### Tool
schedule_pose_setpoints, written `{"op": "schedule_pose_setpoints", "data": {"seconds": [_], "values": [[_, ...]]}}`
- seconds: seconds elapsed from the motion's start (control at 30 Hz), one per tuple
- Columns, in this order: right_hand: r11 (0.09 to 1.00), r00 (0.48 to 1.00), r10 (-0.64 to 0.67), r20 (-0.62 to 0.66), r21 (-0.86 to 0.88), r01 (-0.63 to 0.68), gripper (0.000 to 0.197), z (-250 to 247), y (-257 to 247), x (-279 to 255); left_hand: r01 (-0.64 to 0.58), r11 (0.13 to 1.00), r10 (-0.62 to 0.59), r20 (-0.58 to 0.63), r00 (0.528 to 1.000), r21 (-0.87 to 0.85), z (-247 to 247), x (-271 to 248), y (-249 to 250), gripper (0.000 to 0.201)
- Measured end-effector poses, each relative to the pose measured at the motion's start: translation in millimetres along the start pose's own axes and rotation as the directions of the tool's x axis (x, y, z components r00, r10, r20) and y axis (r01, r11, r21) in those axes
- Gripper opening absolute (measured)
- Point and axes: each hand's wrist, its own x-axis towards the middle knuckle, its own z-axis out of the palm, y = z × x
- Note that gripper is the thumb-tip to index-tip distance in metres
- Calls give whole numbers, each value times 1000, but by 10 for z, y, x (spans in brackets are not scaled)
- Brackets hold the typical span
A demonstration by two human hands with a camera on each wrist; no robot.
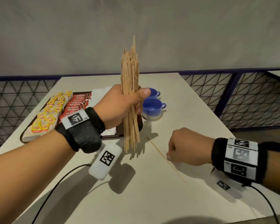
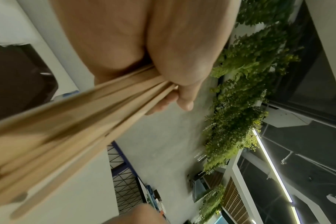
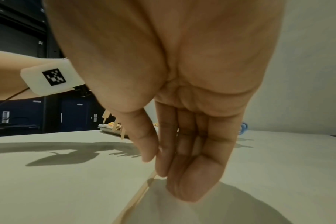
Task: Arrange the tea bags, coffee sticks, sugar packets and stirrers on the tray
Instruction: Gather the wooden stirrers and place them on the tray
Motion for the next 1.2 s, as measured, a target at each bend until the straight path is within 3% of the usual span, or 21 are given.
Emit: {"op": "schedule_pose_setpoints", "data": {"seconds": [0.1, 0.33, 0.53, 0.67, 0.77, 0.87, 0.93, 1.03, 1.13, 1.2], "values": [[999, 1000, 18, -19, -28, -18, 48, 75, -139, 106, 17, 1000, -18, -50, 999, -19, -60, -216, -83, 24], [996, 996, 46, -70, -70, -51, 43, 102, -271, 210, -16, 1000, 17, -41, 999, 7, -126, -433, -212, 31], [994, 994, 106, -7, -1, -106, 22, 97, -271, 259, 29, 997, -31, 21, 999, 71, -21, -502, -332, 24], [995, 995, 91, 45, -33, -90, 22, 42, -234, 237, 57, 993, -59, 11, 998, 101, 14, -527, -382, 22], [997, 996, 72, 51, 36, -74, 27, -151, -179, 128, 61, 994, -62, 15, 998, 86, -11, -535, -391, 21], [980, 1000, 20, -6, 196, -19, 15, -430, -184, -90, 64, 994, -67, 27, 997, 87, -61, -540, -417, 24], [918, 992, -18, -128, 392, 67, 9, -549, -261, -218, 54, 996, -57, 34, 998, 69, -74, -549, -426, 27], [738, 932, -80, -353, 608, 293, 7, -563, -455, -261, 19, 1000, -18, 39, 999, -20, -71, -574, -433, 33], [574, 868, -84, -489, 689, 443, 7, -474, -619, -141, -21, 997, 26, 61, 998, -77, -80, -590, -440, 36], [537, 849, -78, -522, 696, 477, 7, -411, -693, -32, -36, 997, 39, 58, 998, -66, -85, -606, -441, 38]]}}
